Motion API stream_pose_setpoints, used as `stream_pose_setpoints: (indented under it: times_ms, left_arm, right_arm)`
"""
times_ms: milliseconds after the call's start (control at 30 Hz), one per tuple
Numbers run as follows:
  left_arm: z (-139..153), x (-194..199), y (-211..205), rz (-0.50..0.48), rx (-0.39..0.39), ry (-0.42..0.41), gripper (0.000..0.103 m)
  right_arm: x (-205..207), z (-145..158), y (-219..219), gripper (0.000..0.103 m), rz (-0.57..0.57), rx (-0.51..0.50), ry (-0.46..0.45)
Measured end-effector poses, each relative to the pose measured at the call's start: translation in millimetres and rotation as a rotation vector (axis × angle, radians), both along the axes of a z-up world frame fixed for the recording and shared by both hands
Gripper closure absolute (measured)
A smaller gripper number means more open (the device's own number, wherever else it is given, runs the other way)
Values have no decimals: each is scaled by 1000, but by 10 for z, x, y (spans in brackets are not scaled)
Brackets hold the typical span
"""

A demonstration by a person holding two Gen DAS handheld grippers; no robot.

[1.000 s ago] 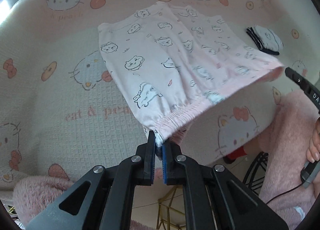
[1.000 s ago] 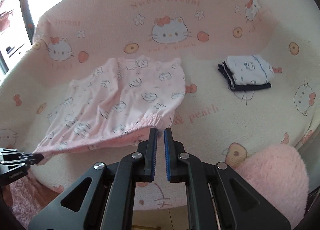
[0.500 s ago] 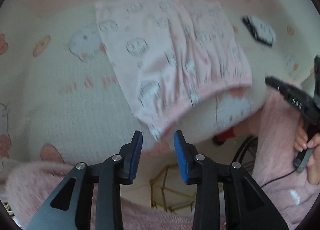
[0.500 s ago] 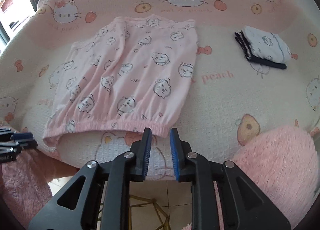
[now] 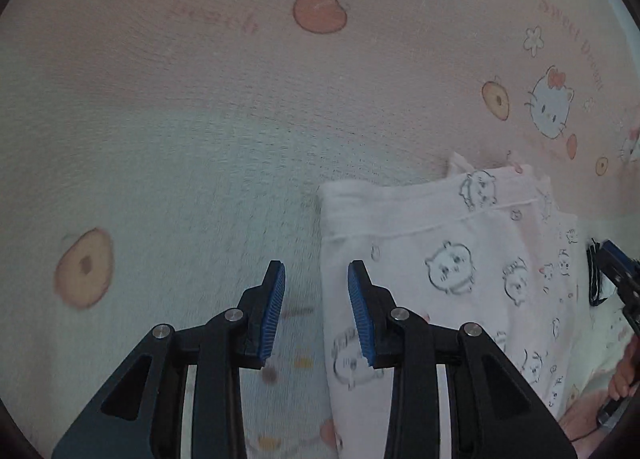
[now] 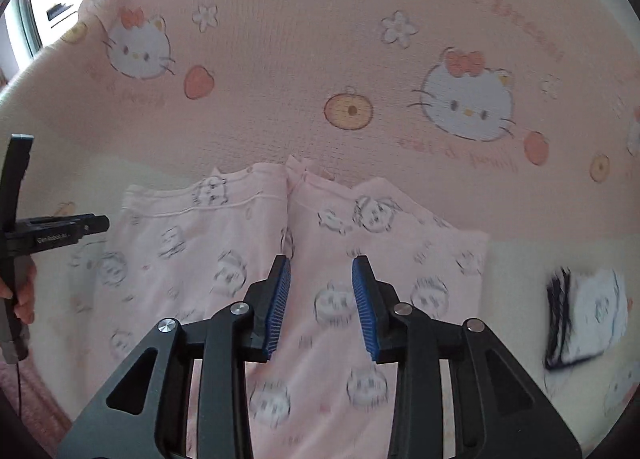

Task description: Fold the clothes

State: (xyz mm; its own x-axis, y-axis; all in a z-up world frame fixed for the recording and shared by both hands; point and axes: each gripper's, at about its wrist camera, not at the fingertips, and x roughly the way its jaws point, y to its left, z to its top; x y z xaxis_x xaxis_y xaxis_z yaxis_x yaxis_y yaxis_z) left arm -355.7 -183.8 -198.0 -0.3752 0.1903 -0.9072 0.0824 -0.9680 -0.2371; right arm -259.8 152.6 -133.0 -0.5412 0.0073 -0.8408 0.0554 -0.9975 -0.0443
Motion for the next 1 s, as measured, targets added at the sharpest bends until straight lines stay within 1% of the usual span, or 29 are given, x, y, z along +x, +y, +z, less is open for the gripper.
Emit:
stream_pose_setpoints:
  times_ms: [67, 100, 133, 167, 200, 267, 333, 400, 467, 500, 600, 633, 700, 767, 833, 867, 900, 933, 967, 1000]
  left_arm:
    - [-88, -76, 37, -26, 42, 5, 69]
    - [-111, -99, 64, -38, 46, 15, 70]
    - [-105, -113, 98, -47, 42, 23, 87]
    - [-91, -127, 133, -54, 37, 29, 101]
    - [-76, -141, 169, -61, 32, 35, 101]
    - [36, -118, 216, -69, -15, 70, 101]
    - [180, -35, 207, -73, -50, 100, 101]
    - [342, 91, 124, -72, -89, 129, 101]
    - [460, 216, -3, -56, -143, 135, 101]
    - [484, 257, -82, -31, -159, 129, 101]
    - [467, 298, -346, 56, -197, 90, 101]
    - [442, 279, -390, 67, -207, 77, 101]
    - [383, 234, -440, 70, -211, 57, 101]
    - [248, 176, -399, 45, -220, 21, 101]
    - [97, 116, -340, 14, -229, -19, 101]
    - [29, 90, -327, 8, -227, -40, 101]
    - [-35, 67, -323, 6, -222, -61, 101]
    - [-63, 47, -329, 6, -213, -68, 101]
    - [-53, 37, -351, 8, -203, -64, 101]
    - [-34, 32, -377, 12, -194, -57, 100]
  right_arm:
    - [-187, -185, 33, 71, -2, -7, -22]
    - [-249, -281, 66, 71, -10, -16, -34]
    - [-299, -370, 103, 71, -19, -28, -44]
    - [-314, -445, 146, 71, -35, -47, -50]
    - [-308, -511, 192, 71, -56, -70, -56]
    - [-298, -638, 269, 71, -90, -113, -75]
    - [-296, -717, 274, 71, -88, -142, -114]
    - [-267, -693, 218, 70, -72, -106, -100]
    - [-239, -648, 150, 70, -55, -68, -82]
    - [-229, -639, 117, 69, -47, -59, -82]
    - [-218, -669, 2, 66, -20, -13, -102]
    - [-216, -686, -41, 66, -13, 8, -112]
    - [-216, -697, -119, 66, 2, 28, -126]
    - [-260, -621, -172, 66, 30, -5, -122]
    - [-336, -517, -273, 63, 68, -28, -104]
    - [-402, -468, -337, 59, 93, -32, -91]
    - [-486, -431, -404, 50, 123, -38, -76]
    - [-576, -415, -464, 46, 153, -47, -64]
    - [-668, -424, -526, 45, 184, -59, -67]
    - [-762, -476, -592, 45, 217, -75, -95]
